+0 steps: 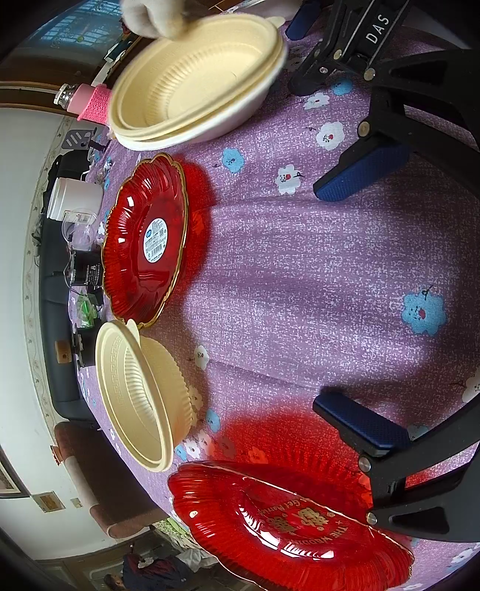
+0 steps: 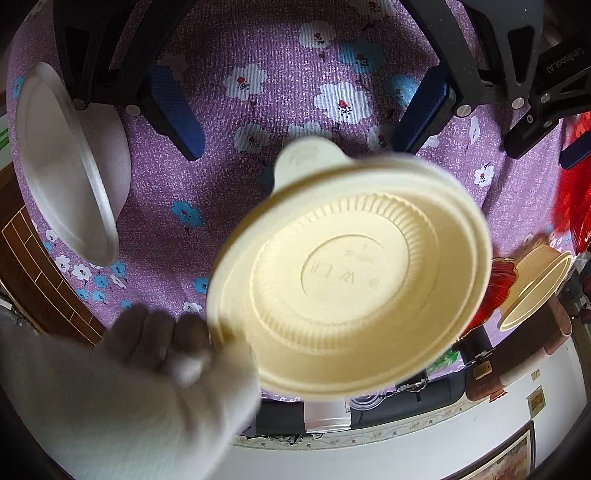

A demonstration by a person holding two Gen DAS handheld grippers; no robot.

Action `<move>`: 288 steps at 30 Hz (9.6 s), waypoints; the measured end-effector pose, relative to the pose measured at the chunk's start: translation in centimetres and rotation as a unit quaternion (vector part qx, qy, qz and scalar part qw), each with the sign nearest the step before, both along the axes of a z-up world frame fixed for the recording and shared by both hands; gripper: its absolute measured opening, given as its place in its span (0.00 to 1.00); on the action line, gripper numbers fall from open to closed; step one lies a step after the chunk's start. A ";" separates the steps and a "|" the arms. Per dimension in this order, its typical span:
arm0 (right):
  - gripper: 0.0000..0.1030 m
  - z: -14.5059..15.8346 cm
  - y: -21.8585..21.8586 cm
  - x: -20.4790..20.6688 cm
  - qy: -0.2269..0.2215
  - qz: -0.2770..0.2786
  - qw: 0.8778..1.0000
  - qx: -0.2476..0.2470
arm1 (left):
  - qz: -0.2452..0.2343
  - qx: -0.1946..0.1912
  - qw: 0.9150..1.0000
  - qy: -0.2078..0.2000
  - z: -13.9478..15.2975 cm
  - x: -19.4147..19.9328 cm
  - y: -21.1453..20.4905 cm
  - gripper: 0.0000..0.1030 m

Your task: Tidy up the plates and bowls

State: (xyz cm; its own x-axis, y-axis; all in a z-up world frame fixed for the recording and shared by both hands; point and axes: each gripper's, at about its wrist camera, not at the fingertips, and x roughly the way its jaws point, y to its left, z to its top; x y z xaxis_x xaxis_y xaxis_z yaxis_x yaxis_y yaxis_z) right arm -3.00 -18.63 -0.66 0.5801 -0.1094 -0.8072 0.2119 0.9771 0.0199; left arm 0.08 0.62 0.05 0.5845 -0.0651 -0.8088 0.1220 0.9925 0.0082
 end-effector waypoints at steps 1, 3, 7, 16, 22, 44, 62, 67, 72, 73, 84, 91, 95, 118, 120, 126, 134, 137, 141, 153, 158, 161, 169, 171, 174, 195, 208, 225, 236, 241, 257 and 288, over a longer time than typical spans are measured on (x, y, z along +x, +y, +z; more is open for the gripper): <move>0.99 0.0 0.0 0.0 0.000 0.000 1.000 0.000 | 0.000 0.000 1.000 0.000 0.0 0.0 0.0 1.00; 0.99 0.0 0.0 0.0 0.000 0.000 1.000 0.000 | 0.000 0.000 1.000 0.000 0.0 0.0 0.0 1.00; 0.99 0.0 0.0 0.0 0.000 0.000 1.000 0.000 | 0.000 0.000 1.000 0.000 0.0 0.0 0.0 1.00; 0.99 0.0 0.0 0.0 0.000 0.000 1.000 0.000 | 0.000 0.000 1.000 0.000 0.0 0.0 0.0 1.00; 0.99 0.0 0.0 0.0 0.000 0.000 1.000 0.000 | 0.000 0.000 1.000 0.000 0.0 0.0 0.0 1.00; 0.99 0.0 0.0 0.0 0.000 0.000 1.000 0.000 | 0.002 0.001 1.000 0.000 0.0 -0.1 0.0 1.00; 0.99 0.0 0.5 -1.7 0.018 0.005 1.000 0.005 | -0.017 0.008 0.999 0.042 0.3 -2.9 0.6 1.00; 0.99 0.0 0.9 -2.7 0.015 0.014 1.000 0.003 | -0.046 -0.051 0.997 0.035 1.9 -6.2 1.4 0.99; 0.99 0.0 1.3 -3.5 0.013 0.021 1.000 0.002 | -0.048 -0.087 0.988 -0.120 7.8 -12.5 4.6 0.99; 0.99 0.1 1.6 -3.8 0.013 0.028 1.000 0.002 | -0.043 -0.085 0.983 -0.157 9.2 -13.8 5.5 0.99; 0.96 7.3 8.3 -8.1 -0.116 0.103 0.988 -0.020 | 0.068 -0.078 0.954 -0.280 19.3 -18.3 19.8 1.00; 0.96 12.8 13.9 -7.0 -0.192 0.178 0.964 0.046 | 0.091 -0.078 0.958 -0.262 19.9 -15.8 25.9 1.00; 0.85 10.0 17.3 -3.8 -0.126 0.213 0.966 0.075 | 0.106 -0.104 0.974 -0.171 16.7 -11.8 28.2 1.00; 0.35 1.6 24.8 4.9 0.006 0.224 0.964 0.142 | 0.113 -0.149 0.981 0.058 2.6 2.0 31.0 0.47; 0.27 1.3 25.2 5.1 0.012 0.229 0.962 0.147 | 0.108 -0.149 0.981 0.062 2.3 2.1 30.7 0.37; 0.17 1.4 26.3 4.5 0.003 0.252 0.960 0.122 | 0.111 -0.148 0.981 0.063 2.3 1.8 30.8 0.23; 0.17 4.1 27.2 2.0 -0.046 0.278 0.955 0.098 | 0.121 -0.160 0.979 0.023 5.5 -1.2 32.0 0.23; 0.17 4.8 27.3 1.6 -0.048 0.284 0.952 0.105 | 0.124 -0.164 0.978 0.020 5.9 -1.9 32.3 0.23; 0.17 4.1 27.5 1.5 -0.036 0.282 0.952 0.115 | 0.126 -0.154 0.980 0.026 5.3 -2.0 32.1 0.23; 0.18 1.1 27.2 2.2 -0.009 0.267 0.956 0.125 | 0.151 -0.107 0.982 0.028 3.5 -1.7 31.7 0.24; 0.22 1.2 26.2 1.7 -0.011 0.261 0.952 0.157 | 0.173 -0.101 0.980 -0.003 5.4 -3.5 32.1 0.51; 0.28 1.9 25.3 0.8 -0.023 0.260 0.950 0.170 | 0.180 -0.096 0.979 -0.022 6.7 -5.2 31.9 0.55; 0.51 3.1 21.6 -2.7 -0.053 0.253 0.949 0.181 | 0.136 -0.128 0.981 -0.054 9.7 -9.8 27.7 0.73; 0.52 3.3 20.3 -3.5 -0.060 0.246 0.951 0.179 | 0.116 -0.134 0.983 -0.054 9.9 -10.4 26.2 0.76; 0.52 3.3 18.6 -4.4 -0.062 0.233 0.955 0.172 | 0.087 -0.135 0.986 -0.051 9.7 -10.8 23.8 0.77; 0.51 3.0 5.9 -4.9 -0.070 0.114 0.974 0.182 | 0.015 -0.137 0.990 -0.015 7.2 -12.8 17.7 0.78; 0.51 8.4 2.1 2.3 -0.101 0.074 0.982 0.144 | -0.088 -0.119 0.989 -0.032 6.5 -13.7 12.7 0.78; 0.51 3.7 3.7 22.1 0.096 0.034 0.993 0.065 | -0.149 -0.126 0.981 -0.007 4.6 -12.1 11.2 0.78; 0.14 4.0 5.6 18.9 0.099 0.068 0.990 0.079 | -0.133 -0.144 0.981 0.009 3.8 -11.3 11.6 0.77; 0.09 4.4 6.1 14.7 0.094 0.090 0.985 0.116 | -0.127 -0.150 0.981 0.004 4.2 -12.3 11.8 0.77; 0.10 1.1 0.8 -6.7 0.098 0.127 0.952 0.261 | -0.134 -0.144 0.980 0.006 5.2 -14.8 9.8 0.78; 0.13 5.2 4.0 -10.2 -0.065 0.147 0.974 0.157 | -0.067 -0.118 0.990 0.028 6.1 -9.6 6.8 0.40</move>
State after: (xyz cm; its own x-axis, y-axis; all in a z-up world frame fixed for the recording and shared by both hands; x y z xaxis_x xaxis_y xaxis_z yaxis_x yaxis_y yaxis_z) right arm -13.20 -14.65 4.55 0.6490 0.3175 -0.6914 -0.1014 0.9368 0.3350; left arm -9.55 7.44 6.12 0.5130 -0.3299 -0.7925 0.2473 0.9409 -0.2316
